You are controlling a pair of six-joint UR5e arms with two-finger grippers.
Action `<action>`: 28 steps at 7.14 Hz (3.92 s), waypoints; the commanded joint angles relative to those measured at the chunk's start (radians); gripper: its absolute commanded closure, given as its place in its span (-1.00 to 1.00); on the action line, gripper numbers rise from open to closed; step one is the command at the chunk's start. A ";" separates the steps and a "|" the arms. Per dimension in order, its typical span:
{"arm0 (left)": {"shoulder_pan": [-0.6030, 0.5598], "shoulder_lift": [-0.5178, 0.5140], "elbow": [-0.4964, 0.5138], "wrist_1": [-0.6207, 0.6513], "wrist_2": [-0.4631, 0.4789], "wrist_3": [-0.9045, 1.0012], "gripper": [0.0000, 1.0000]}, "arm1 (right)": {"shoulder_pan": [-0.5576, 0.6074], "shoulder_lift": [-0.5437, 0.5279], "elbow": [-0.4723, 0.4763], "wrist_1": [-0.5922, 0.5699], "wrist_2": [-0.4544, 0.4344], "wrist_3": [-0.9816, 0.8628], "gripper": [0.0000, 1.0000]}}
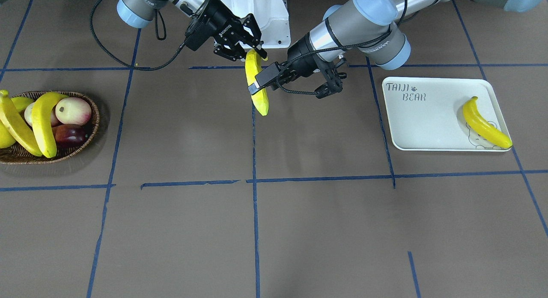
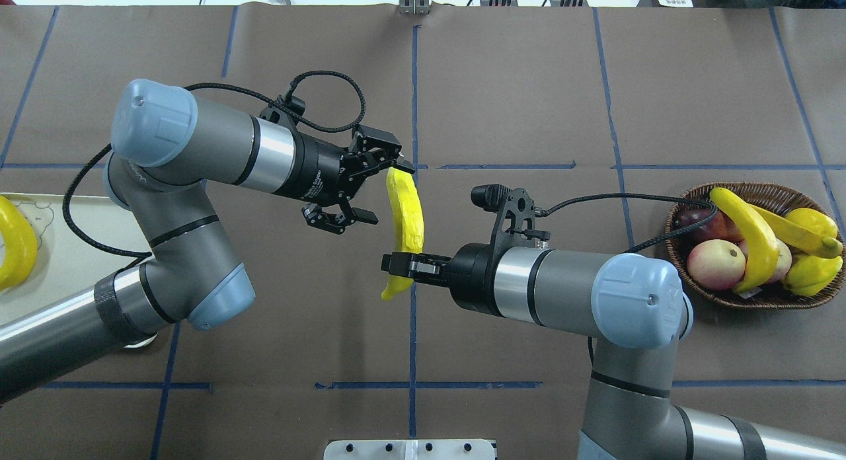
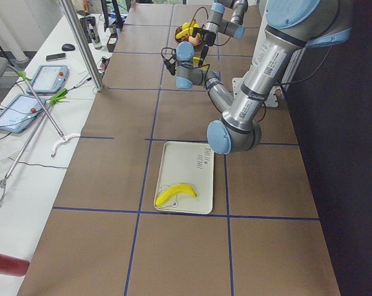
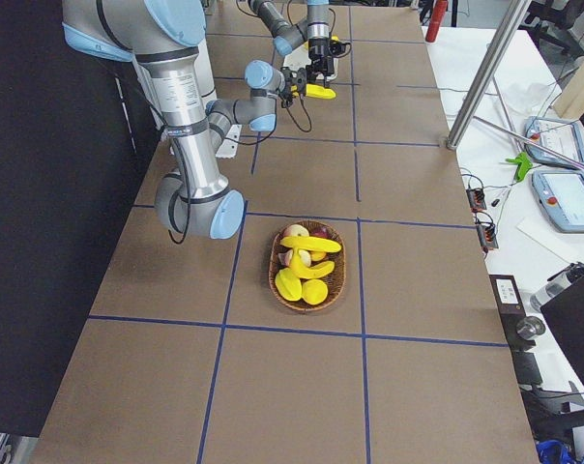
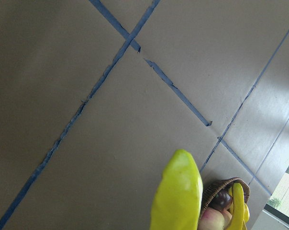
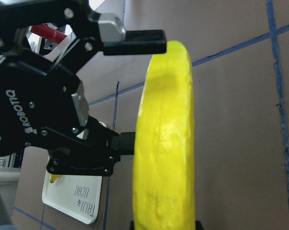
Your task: Transfer all bananas from basket to plate
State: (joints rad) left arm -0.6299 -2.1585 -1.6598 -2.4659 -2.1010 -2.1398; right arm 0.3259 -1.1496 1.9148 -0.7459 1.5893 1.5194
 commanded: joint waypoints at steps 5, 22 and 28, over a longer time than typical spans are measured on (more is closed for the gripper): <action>0.021 -0.011 -0.002 -0.001 0.010 0.001 -0.55 | -0.007 0.002 0.003 -0.001 -0.003 -0.005 0.96; -0.250 0.421 -0.025 0.001 -0.051 0.298 1.00 | 0.350 -0.094 0.032 -0.397 0.462 -0.287 -1.00; -0.422 0.660 0.152 -0.011 -0.050 0.757 0.12 | 0.386 -0.110 0.038 -0.497 0.469 -0.403 -1.00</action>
State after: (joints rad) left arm -1.0343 -1.5049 -1.5431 -2.4738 -2.1558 -1.4461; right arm 0.7124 -1.2582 1.9514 -1.2457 2.0596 1.1179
